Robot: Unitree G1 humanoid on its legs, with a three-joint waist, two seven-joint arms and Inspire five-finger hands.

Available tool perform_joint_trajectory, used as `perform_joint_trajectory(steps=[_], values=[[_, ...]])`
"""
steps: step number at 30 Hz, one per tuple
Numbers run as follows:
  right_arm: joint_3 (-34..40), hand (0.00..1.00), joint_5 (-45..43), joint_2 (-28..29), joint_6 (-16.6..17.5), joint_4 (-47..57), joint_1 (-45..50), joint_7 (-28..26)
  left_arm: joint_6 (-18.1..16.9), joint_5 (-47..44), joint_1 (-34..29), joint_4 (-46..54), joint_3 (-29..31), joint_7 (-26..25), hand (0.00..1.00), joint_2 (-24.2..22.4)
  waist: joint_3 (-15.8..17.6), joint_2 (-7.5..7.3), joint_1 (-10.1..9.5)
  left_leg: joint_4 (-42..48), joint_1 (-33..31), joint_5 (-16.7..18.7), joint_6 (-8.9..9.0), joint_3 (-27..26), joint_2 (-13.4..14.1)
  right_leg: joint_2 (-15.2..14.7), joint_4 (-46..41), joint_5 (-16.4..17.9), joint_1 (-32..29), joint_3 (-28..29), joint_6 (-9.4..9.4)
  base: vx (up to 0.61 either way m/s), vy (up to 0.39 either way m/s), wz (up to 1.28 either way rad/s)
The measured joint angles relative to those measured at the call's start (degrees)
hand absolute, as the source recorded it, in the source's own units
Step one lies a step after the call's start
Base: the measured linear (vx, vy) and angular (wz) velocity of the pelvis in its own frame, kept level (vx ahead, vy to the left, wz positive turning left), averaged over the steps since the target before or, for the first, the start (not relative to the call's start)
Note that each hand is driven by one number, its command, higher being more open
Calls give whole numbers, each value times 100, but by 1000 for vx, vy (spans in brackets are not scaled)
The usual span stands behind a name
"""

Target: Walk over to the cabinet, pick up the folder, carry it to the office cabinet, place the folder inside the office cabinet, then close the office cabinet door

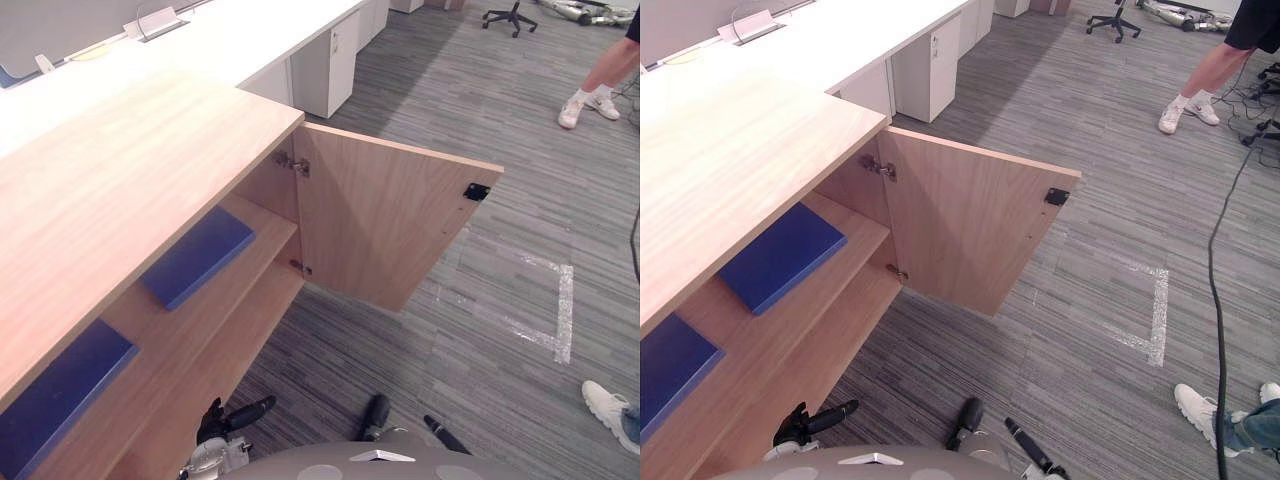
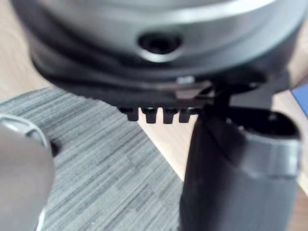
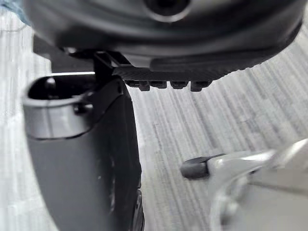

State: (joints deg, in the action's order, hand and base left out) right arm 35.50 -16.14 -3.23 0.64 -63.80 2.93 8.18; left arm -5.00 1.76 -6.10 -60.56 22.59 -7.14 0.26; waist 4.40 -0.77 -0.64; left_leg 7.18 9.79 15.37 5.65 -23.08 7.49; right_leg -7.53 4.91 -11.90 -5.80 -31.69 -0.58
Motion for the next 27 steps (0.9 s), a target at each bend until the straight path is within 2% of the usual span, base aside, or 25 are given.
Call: perform_joint_trajectory(steps=[2,5,6,7,9,10,11,12,13,14,16,19,23,27], values=[[190,100,-60,-102,-8,608,-95,13,-1,69,-203,48,25,0,100,150,-68,46,58,-40,57,27,-19,-146,-58,-23,-11,-72,10,60,102,7,156,-16],[354,100,-41,-488,-4,1258,-253,129,24,88,-481,48,14,1,100,324,-77,44,98,-33,91,60,-5,-198,-108,-28,-32,-93,-15,121,131,90,124,-9],[439,100,10,-919,-2,1438,-429,187,29,88,-587,45,-45,3,100,397,-66,61,95,33,81,58,-2,-173,-117,-28,-32,-107,-16,147,166,101,48,-7],[447,100,22,-1119,0,1494,-511,212,34,87,-635,34,-97,9,100,418,-67,57,89,96,67,58,-3,-173,-115,-33,-32,-105,-5,169,165,131,33,-11],[425,100,344,-1913,46,1527,-919,233,36,88,-801,23,-312,34,100,420,3,174,95,620,-62,50,13,-100,-171,-188,-32,-72,89,235,149,144,60,-6],[353,100,474,-2138,53,1512,-1076,245,27,88,-826,3,-421,38,100,415,51,73,85,997,-272,148,-16,28,-165,-368,-31,-62,126,235,163,106,74,9],[277,100,478,-2301,56,1505,-1151,258,3,87,-819,4,-493,48,100,407,53,74,87,935,-334,242,-51,73,-170,-443,-32,-68,156,241,171,9,36,17],[16,100,667,-2606,55,1435,-1363,254,-20,88,-801,6,-635,105,100,387,45,180,92,343,-360,242,-29,156,-128,-472,-32,-86,220,235,198,-40,20,-11],[-385,100,823,-2805,51,1406,-1620,216,-20,87,-810,-1,-714,141,100,377,47,241,52,96,-300,-199,4,128,-112,-441,-31,-117,257,300,364,-28,20,-19],[-638,100,937,-2842,53,1409,-1739,181,-22,88,-826,0,-741,140,100,378,33,249,63,62,-260,-211,4,141,-139,-454,-31,-129,270,356,385,5,63,-18],[-1550,100,1521,-2903,53,1407,-2087,-65,-41,89,-793,51,-925,161,100,522,17,170,83,66,-251,-210,3,175,-214,-524,-31,-126,277,352,407,8,70,5],[-2477,100,2211,-3043,62,1255,-2539,-344,-119,87,-781,73,-938,181,100,553,69,81,52,64,-301,-210,3,298,-213,-528,-31,-129,278,270,407,-12,10,12],[-3436,100,3375,-3455,135,835,-3176,-523,-138,96,-790,176,-1064,246,100,540,56,156,-63,68,-330,-212,0,478,-226,-536,-32,-132,341,102,405,24,2,20],[-3951,100,4077,-3907,157,547,-3367,-588,-145,96,-818,200,-1100,250,100,535,67,174,-57,65,-331,-219,-13,670,-259,-588,-32,-137,445,-37,409,10,19,19]])
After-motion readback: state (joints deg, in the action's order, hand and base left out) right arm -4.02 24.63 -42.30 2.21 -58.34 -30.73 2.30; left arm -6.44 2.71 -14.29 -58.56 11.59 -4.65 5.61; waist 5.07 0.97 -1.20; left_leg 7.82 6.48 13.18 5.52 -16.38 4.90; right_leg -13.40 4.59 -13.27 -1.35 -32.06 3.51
